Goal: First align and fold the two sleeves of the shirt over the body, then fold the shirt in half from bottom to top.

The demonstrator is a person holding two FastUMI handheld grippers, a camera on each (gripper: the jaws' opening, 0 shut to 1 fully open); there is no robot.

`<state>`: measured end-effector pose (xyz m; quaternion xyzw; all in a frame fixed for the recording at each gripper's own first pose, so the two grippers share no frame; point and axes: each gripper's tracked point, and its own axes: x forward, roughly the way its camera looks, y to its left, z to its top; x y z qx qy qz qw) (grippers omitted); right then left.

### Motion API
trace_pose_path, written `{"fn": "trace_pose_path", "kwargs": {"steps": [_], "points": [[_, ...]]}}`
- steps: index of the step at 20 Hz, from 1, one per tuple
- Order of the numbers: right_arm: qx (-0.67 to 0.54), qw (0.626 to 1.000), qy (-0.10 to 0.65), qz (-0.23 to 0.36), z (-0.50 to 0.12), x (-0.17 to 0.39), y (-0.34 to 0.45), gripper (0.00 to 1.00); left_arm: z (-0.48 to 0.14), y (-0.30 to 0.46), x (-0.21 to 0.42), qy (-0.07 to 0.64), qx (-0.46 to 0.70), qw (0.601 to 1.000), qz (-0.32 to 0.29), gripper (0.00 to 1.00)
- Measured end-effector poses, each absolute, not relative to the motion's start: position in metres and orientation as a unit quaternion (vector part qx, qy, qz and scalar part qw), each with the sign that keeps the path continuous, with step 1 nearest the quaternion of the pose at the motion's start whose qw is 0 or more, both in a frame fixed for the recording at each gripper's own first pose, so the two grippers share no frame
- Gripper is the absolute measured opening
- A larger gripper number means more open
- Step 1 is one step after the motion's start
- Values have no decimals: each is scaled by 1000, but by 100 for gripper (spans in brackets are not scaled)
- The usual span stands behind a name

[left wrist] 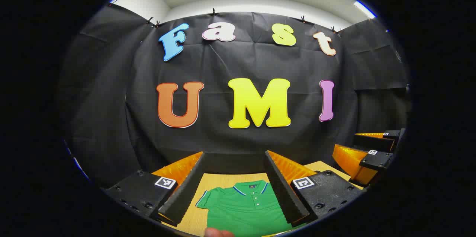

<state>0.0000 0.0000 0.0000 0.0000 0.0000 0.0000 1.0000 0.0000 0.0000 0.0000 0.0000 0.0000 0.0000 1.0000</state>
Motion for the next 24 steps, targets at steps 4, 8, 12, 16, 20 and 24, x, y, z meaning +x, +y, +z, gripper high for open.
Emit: {"fn": "trace_pose_path", "kwargs": {"steps": [4,8,12,16,20,24], "points": [[5,1000,-3,-9,3,0,-4,87,0,0,1,4,11,1000,8,98],[8,1000,-3,-18,3,3,-7,87,-6,1,1,16,3,1000,13,98],[10,1000,6,-15,-1,7,-6,87,-10,6,3,23,-1,1000,19,98],[6,1000,16,-11,-9,18,-14,87,-14,10,7,30,-6,999,23,98],[4,999,53,-2,-36,41,-32,87,-27,14,10,47,-14,998,32,98],[5,995,99,12,-79,76,-57,87,-42,17,12,69,-12,997,41,98]]}}
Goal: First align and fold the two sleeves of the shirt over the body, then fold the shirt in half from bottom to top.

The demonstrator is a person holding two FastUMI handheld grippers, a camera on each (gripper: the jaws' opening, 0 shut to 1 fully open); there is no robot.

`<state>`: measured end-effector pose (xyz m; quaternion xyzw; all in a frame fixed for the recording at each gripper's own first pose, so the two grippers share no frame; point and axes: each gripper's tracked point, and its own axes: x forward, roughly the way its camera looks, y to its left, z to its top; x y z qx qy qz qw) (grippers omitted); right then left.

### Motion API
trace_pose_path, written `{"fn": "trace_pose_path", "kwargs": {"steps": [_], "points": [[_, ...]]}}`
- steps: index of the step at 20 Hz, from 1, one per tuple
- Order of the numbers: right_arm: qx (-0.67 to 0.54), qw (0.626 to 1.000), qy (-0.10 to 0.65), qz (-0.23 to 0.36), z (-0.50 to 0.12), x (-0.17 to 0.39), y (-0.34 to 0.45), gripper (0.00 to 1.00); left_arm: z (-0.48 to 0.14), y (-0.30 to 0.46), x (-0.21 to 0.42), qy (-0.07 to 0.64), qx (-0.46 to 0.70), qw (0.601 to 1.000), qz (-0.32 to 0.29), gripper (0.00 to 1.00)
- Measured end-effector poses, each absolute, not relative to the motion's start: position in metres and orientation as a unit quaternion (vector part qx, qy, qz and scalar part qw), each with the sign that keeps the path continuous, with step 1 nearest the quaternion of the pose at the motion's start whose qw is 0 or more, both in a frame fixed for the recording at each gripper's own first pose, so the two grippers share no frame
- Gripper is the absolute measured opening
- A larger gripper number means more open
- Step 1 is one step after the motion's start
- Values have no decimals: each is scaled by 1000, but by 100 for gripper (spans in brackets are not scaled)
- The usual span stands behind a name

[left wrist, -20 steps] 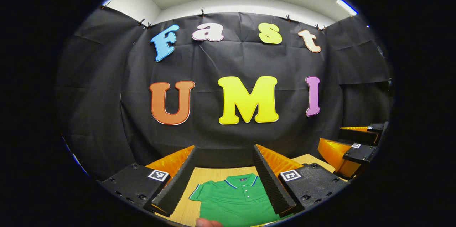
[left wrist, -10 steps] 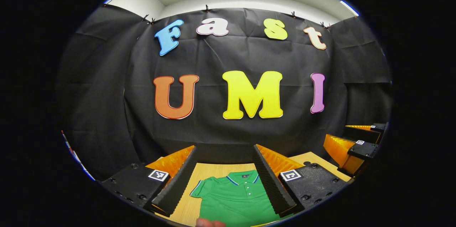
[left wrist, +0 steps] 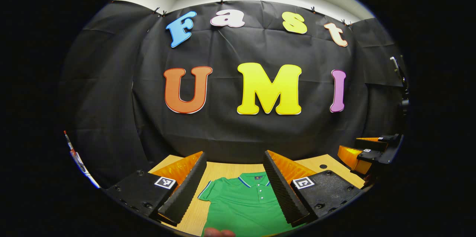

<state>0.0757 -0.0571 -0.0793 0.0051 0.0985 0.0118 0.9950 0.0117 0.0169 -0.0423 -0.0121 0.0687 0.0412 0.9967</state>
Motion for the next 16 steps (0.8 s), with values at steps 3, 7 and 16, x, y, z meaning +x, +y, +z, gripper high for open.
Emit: {"fn": "trace_pose_path", "kwargs": {"steps": [3,7,16], "points": [[0,991,129,18,-116,106,-76,87,-54,20,10,83,-8,995,52,98],[-1,986,163,28,-161,146,-90,87,-74,19,11,117,-17,991,62,98],[12,964,261,43,-280,231,-105,87,-100,20,9,150,-8,985,85,98]]}}
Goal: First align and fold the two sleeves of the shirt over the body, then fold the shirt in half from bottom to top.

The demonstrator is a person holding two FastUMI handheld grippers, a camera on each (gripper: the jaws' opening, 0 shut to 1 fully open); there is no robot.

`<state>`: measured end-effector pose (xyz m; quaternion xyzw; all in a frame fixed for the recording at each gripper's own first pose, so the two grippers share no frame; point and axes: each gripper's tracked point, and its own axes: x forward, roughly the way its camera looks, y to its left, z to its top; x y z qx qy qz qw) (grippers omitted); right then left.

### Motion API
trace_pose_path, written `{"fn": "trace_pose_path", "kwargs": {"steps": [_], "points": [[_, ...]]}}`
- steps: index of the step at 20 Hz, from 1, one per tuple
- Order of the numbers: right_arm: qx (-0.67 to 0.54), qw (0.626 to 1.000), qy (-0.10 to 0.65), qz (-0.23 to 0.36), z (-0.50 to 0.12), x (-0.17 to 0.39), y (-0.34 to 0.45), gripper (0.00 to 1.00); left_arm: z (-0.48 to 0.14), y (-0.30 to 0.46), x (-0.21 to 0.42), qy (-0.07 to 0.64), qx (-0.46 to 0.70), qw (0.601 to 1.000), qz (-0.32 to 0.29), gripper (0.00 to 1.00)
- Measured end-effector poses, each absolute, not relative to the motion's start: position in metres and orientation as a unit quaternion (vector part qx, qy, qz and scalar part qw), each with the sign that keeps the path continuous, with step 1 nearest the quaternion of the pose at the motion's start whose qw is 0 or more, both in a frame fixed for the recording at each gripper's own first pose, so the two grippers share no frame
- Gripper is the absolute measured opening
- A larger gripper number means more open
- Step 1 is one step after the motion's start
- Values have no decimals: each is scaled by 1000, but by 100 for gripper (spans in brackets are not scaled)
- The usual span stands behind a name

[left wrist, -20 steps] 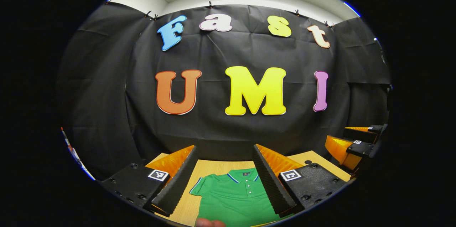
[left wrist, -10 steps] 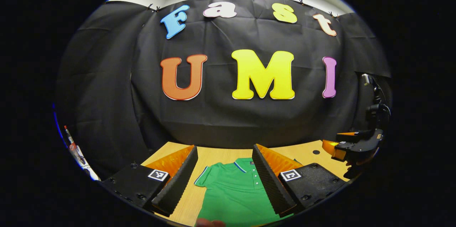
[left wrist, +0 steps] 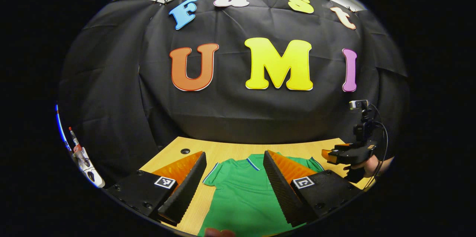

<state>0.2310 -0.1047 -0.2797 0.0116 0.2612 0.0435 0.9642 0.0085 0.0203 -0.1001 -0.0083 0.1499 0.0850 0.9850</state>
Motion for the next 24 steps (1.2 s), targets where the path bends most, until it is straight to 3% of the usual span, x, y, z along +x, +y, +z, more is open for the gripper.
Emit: {"fn": "trace_pose_path", "kwargs": {"steps": [11,17,18,20,24], "points": [[0,947,320,34,-376,291,-119,86,-136,29,-16,199,-6,972,123,99],[7,938,343,44,-402,295,-116,83,-143,31,-30,213,-5,967,137,99],[29,935,347,68,-402,289,-105,77,-143,33,-31,215,-5,967,137,99],[39,933,353,64,-403,292,-105,2,-144,33,-33,217,-9,966,139,99],[34,933,353,58,-392,286,-111,2,-139,34,-33,210,2,969,134,99]]}}
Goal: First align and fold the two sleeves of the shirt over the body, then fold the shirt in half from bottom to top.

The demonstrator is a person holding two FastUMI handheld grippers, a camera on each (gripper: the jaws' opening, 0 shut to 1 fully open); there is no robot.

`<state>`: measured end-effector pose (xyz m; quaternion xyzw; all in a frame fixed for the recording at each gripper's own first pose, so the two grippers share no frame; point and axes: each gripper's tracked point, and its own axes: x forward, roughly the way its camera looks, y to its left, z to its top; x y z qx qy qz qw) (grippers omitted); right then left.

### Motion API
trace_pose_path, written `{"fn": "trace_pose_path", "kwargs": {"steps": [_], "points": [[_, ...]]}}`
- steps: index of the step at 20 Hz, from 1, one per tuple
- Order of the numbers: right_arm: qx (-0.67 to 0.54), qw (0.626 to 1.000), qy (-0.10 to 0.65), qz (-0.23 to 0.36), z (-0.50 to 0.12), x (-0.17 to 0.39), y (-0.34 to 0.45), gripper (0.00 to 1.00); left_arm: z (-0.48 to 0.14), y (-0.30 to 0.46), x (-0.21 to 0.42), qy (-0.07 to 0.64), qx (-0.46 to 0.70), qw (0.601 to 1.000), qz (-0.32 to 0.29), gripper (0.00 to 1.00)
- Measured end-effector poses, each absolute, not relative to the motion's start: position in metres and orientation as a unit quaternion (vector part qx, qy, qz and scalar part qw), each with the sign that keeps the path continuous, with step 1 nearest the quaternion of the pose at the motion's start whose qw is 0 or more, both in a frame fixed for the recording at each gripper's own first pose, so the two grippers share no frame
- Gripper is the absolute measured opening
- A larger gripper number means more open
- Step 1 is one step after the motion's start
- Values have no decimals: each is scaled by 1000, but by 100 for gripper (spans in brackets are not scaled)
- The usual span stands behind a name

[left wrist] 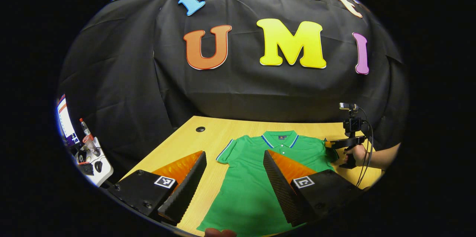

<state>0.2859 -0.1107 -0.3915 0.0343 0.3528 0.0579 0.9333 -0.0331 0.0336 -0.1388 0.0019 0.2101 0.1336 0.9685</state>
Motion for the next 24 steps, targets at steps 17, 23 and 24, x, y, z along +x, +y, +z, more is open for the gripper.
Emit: {"fn": "trace_pose_path", "kwargs": {"steps": [17,23,24], "points": [[7,955,292,47,-278,271,-58,1,-153,62,-36,205,-53,969,130,99],[-4,950,306,68,-278,267,29,2,-152,92,-40,194,-63,970,132,99],[-13,949,308,75,-282,269,43,1,-150,99,-41,191,-60,970,134,99]]}}
